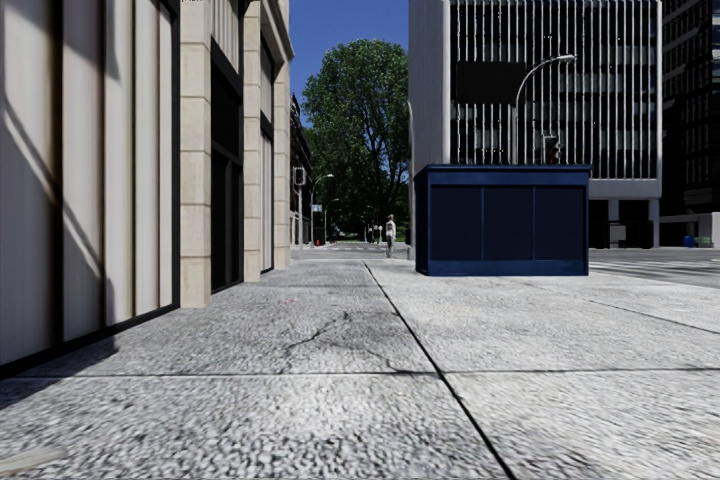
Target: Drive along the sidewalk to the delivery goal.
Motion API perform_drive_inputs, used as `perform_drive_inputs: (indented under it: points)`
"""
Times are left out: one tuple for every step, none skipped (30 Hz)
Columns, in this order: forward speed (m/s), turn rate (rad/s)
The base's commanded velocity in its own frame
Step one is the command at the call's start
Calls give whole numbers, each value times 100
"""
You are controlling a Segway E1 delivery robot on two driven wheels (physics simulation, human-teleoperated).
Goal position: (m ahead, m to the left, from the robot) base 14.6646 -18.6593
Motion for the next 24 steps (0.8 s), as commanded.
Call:
perform_drive_inputs:
  points:
    - [200, 0]
    - [200, 0]
    - [200, 0]
    - [200, 0]
    - [200, 0]
    - [200, 0]
    - [200, 0]
    - [200, 0]
    - [200, 0]
    - [200, 0]
    - [200, 0]
    - [200, 0]
    - [200, 0]
    - [200, 0]
    - [200, -1]
    - [200, -3]
    - [200, -3]
    - [200, -3]
    - [200, -3]
    - [200, -3]
    - [200, -3]
    - [200, -3]
    - [200, -3]
    - [200, -2]
